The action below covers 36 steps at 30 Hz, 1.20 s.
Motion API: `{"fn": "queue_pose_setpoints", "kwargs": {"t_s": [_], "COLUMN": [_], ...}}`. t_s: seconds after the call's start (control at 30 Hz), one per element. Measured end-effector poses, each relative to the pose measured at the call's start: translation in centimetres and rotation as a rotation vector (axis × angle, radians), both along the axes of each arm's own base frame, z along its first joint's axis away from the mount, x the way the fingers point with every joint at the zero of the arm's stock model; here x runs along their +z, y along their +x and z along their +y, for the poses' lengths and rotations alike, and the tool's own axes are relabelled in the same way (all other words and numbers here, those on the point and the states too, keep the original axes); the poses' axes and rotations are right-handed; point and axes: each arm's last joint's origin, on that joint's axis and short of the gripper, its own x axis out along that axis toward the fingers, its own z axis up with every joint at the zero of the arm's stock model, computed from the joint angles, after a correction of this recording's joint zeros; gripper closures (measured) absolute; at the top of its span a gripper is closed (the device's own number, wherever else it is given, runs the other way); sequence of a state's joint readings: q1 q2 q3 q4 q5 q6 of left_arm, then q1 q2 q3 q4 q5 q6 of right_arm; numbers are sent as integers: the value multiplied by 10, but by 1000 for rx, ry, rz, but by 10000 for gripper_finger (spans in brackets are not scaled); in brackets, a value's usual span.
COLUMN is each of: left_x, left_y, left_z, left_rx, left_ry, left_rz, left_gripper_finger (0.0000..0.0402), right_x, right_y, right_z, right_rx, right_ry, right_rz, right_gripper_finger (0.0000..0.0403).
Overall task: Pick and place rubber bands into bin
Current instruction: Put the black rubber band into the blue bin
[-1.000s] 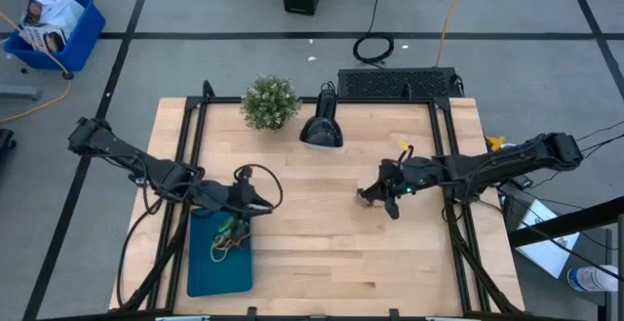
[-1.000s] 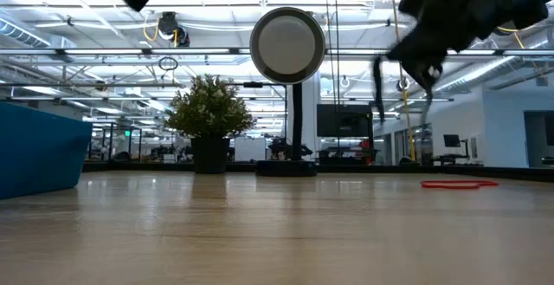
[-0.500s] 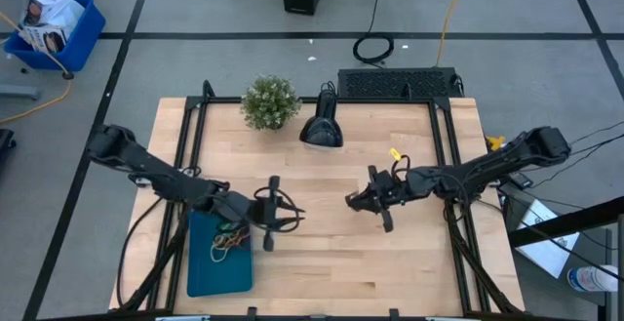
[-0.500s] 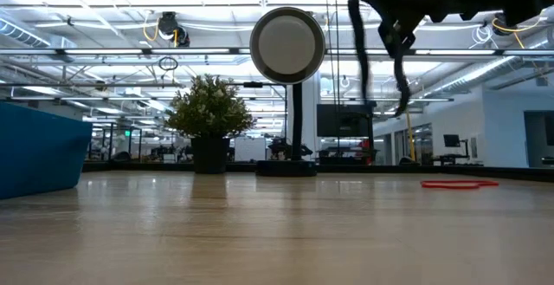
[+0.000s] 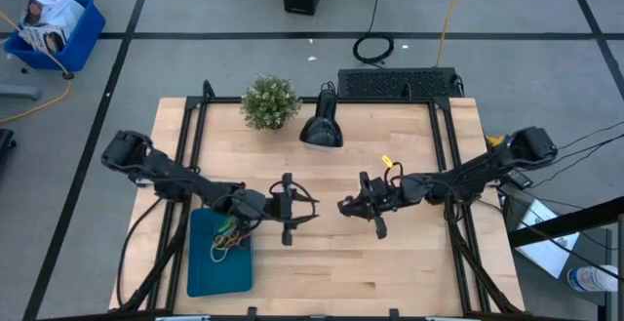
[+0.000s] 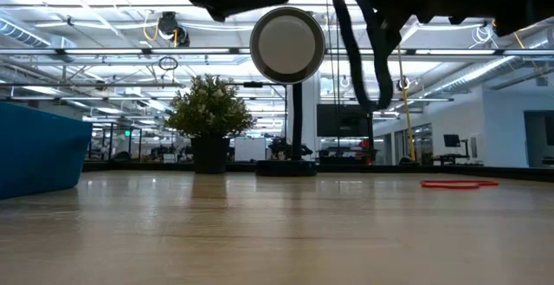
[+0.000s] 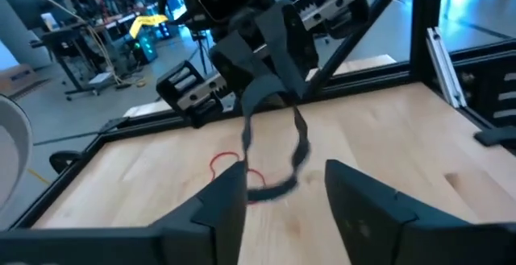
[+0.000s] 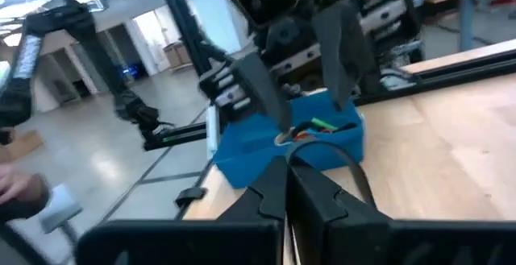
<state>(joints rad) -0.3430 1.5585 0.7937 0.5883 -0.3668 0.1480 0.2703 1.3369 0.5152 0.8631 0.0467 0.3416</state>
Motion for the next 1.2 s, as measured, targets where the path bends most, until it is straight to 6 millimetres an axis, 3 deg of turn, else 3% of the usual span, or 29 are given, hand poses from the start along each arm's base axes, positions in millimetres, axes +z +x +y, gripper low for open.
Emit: {"fn": "queue_pose_setpoints", "kwargs": {"t_s": [0.2, 0.57, 0.87, 1.2], "left_x": [-18, -33, -32, -16], "left_y": [13, 26, 30, 47], "left_z": [-2, 7, 17, 15], "left_rx": [5, 46, 75, 37], "left_ry": [17, -40, -101, -62], "left_rz": [-42, -98, -108, -97], "left_gripper_finger": [202, 220, 215, 215], "right_x": [-5, -8, -7, 0], "right_y": [4, 6, 6, 18], "right_z": [0, 1, 1, 3], "right_rx": [-36, -35, -36, -53], "right_ry": [-15, -16, -22, -68], "right_rz": [-15, -13, -19, -46], "right_gripper_finger": [403, 403, 403, 403]}}
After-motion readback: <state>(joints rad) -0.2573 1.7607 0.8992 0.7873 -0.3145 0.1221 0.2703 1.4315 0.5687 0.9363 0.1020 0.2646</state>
